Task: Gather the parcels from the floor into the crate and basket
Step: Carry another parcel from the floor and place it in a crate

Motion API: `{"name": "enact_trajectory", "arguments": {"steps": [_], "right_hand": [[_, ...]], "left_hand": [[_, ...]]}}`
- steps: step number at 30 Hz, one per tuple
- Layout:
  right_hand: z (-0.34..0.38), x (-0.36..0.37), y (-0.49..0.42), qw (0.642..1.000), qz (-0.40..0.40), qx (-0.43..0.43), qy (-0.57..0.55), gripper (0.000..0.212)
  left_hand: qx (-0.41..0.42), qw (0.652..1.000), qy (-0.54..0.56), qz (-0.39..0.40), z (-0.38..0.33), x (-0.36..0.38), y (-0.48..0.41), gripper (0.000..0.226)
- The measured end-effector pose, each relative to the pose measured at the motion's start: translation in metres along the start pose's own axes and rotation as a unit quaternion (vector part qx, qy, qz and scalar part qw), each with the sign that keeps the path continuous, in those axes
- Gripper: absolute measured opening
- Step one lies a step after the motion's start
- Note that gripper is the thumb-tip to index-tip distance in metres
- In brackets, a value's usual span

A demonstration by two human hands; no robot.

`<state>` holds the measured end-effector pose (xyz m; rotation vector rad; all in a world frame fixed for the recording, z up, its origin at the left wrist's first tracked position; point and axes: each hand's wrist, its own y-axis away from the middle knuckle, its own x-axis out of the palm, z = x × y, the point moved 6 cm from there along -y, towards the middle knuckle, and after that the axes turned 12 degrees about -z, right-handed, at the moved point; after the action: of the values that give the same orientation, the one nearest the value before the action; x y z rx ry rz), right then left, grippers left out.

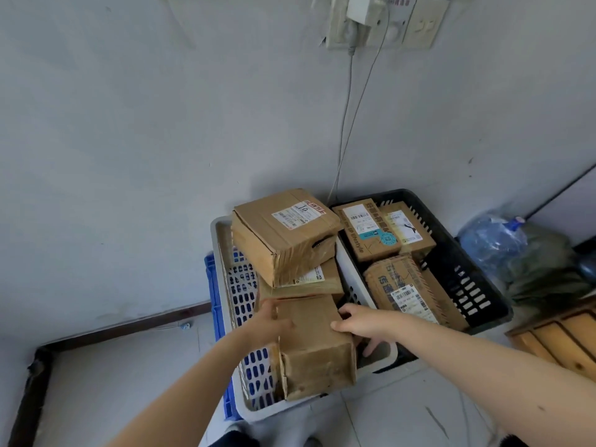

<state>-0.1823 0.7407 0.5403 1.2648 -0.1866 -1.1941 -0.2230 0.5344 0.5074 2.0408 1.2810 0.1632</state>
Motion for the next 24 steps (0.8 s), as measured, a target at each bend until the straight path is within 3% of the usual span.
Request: {"name": "enact_trajectory", "arguments": {"steps": [2, 4, 7, 10, 14, 16, 20, 22, 24], "right_hand": [[0.008, 0.004, -0.001, 0.999, 0.003, 0.003, 0.05, 0.075], [0.019, 0.007, 0.0, 0.985, -0.002, -0.019, 0.173, 0.075], [0.047, 0.009, 0.007, 0.912, -0.043, -0.104, 0.393, 0.071], [0.063, 0.011, 0.013, 0.846, -0.042, -0.163, 0.505, 0.057], [0.074, 0.013, 0.023, 0.786, -0.02, -0.124, 0.606, 0.039], [0.095, 0.01, 0.034, 0.803, -0.01, -0.116, 0.585, 0.037], [0.146, -0.01, 0.054, 0.88, -0.03, -0.142, 0.452, 0.04], [0.151, -0.014, 0.062, 0.888, -0.036, -0.141, 0.437, 0.037], [0.141, -0.012, 0.066, 0.874, -0.031, -0.131, 0.468, 0.035]], "left_hand": [[-0.012, 1.0, 0.015, 0.019, 0.006, -0.008, 0.002, 0.063], [-0.006, 0.999, -0.019, 0.037, 0.01, -0.017, 0.005, 0.063], [-0.004, 0.996, -0.063, 0.061, 0.019, -0.022, 0.004, 0.071], [0.01, 0.99, -0.113, 0.083, 0.018, -0.02, 0.004, 0.078], [0.072, 0.968, -0.215, 0.106, 0.005, -0.008, 0.013, 0.068], [0.098, 0.958, -0.246, 0.112, 0.001, -0.004, 0.013, 0.061], [0.117, 0.942, -0.293, 0.112, 0.0, -0.007, 0.009, 0.055], [0.131, 0.925, -0.337, 0.117, -0.001, -0.011, 0.01, 0.053], [0.153, 0.903, -0.388, 0.105, -0.003, -0.014, 0.008, 0.058]]}}
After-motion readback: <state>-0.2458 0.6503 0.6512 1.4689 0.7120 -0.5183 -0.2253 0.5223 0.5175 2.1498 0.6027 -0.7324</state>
